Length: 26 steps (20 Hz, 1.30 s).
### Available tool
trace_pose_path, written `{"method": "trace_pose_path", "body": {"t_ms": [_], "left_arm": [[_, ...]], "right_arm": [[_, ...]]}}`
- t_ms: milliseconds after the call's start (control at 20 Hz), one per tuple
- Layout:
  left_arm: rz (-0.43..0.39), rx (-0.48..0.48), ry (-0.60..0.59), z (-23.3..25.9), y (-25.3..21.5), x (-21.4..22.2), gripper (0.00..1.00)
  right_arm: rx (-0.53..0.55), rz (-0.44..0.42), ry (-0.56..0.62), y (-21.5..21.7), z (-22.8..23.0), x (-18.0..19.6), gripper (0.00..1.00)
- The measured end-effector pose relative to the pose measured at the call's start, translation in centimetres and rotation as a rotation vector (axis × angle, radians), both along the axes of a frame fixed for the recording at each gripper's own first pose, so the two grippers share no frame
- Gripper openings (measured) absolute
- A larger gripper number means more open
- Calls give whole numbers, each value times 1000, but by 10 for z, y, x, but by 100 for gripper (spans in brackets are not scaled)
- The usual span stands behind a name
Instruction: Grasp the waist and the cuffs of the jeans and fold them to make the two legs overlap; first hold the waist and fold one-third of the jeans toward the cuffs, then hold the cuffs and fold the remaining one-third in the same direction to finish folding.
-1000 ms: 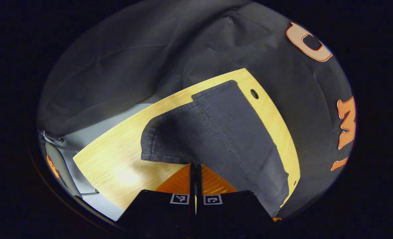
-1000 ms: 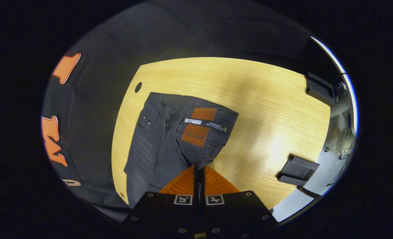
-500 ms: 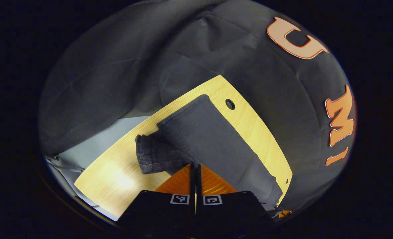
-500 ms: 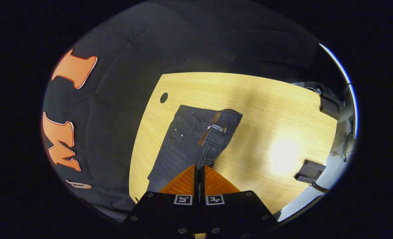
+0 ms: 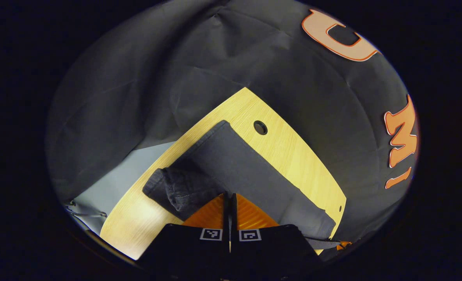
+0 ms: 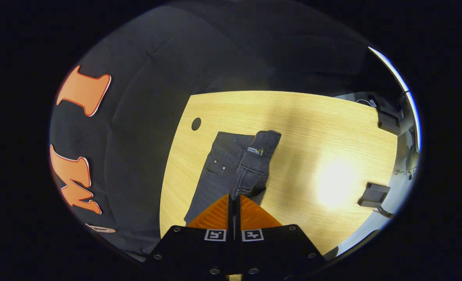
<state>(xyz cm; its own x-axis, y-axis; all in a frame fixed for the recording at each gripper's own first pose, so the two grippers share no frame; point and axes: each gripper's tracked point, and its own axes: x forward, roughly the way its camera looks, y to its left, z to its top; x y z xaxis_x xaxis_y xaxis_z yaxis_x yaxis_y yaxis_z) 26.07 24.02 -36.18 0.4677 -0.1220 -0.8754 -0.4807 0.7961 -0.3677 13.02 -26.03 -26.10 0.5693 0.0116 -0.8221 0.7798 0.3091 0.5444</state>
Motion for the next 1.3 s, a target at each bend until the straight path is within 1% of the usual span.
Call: {"method": "trace_pose_path", "body": {"t_ms": [50,150,200,250,300,350,400,500,600,700,800,900,950,1000,1050,1100,1150,1200,1250,1300], "left_arm": [[-7,38,2,-2,4,6,1],[18,128,-6,-5,19,21,1],[13,150,-22,-5,22,29,1],[14,162,-5,-8,22,31,1],[15,154,29,-14,16,26,1],[34,135,56,-19,11,21,1],[50,109,68,-22,6,15,1],[61,97,95,-32,2,8,1],[67,101,102,-37,1,8,1],[60,131,92,-30,4,13,1],[63,133,66,-23,2,15,1],[58,120,41,-21,-1,16,1],[58,118,19,-17,-2,18,1],[52,120,-1,-11,-6,22,1],[48,137,-10,-5,-7,25,1],[39,146,-21,5,-10,24,1],[30,140,-30,5,-14,27,0],[27,137,-36,12,-18,26,1],[18,126,-46,17,-22,24,17],[10,122,-58,18,-25,27,32]], "right_arm": [[11,10,-2,-1,-2,7,1],[-1,24,9,-7,-9,20,0],[-10,43,18,-9,-15,26,0],[-5,64,21,-7,-19,33,0],[5,78,19,-5,-21,41,1],[4,84,24,-6,-25,49,1],[4,100,27,-7,-28,56,0],[8,121,36,-4,-32,70,0],[5,149,41,-4,-33,85,0],[15,161,34,-1,-33,103,0],[34,153,27,0,-37,119,0],[71,110,55,3,-43,124,1],[84,94,47,4,-42,129,2],[73,94,39,4,-42,131,3],[60,103,20,4,-43,136,15],[53,115,9,5,-41,135,21],[48,128,9,6,-38,131,33],[34,140,16,5,-39,126,33],[6,153,21,0,-38,118,48],[-26,166,27,-6,-38,110,65]]}}
